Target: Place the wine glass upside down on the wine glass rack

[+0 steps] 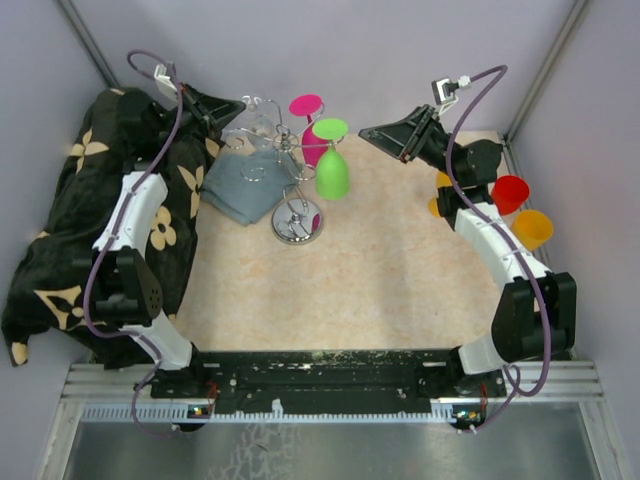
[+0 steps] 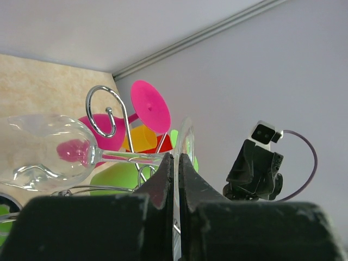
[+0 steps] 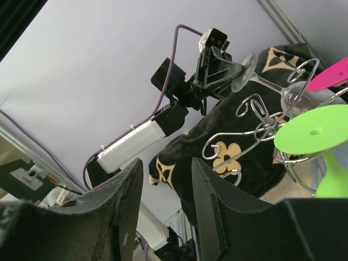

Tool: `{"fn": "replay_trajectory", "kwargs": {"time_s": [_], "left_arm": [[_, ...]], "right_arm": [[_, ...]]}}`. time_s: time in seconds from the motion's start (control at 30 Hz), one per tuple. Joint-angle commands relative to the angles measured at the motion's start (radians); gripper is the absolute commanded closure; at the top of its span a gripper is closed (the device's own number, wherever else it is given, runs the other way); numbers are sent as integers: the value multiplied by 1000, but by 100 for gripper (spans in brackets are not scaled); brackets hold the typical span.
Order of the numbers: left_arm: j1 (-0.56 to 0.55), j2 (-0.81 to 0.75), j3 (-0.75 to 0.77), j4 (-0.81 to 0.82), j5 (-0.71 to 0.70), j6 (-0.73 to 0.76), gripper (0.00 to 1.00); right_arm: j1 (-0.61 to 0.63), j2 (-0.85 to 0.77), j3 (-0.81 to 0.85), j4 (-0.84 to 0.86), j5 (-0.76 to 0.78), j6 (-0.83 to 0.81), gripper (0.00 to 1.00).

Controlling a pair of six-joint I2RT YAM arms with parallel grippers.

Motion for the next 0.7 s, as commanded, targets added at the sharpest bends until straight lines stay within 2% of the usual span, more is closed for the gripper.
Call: {"fn": "replay_trajectory", "kwargs": {"time_s": [0.0,0.67], "left_arm": [[-22,9,61,-45,6,60,100],[-80,134,197,-67,-31,62,100]], "right_arm": [[-5,-6,3,31,4,-20,59],[-6,-15,-8,25,6,-26,59]]}}
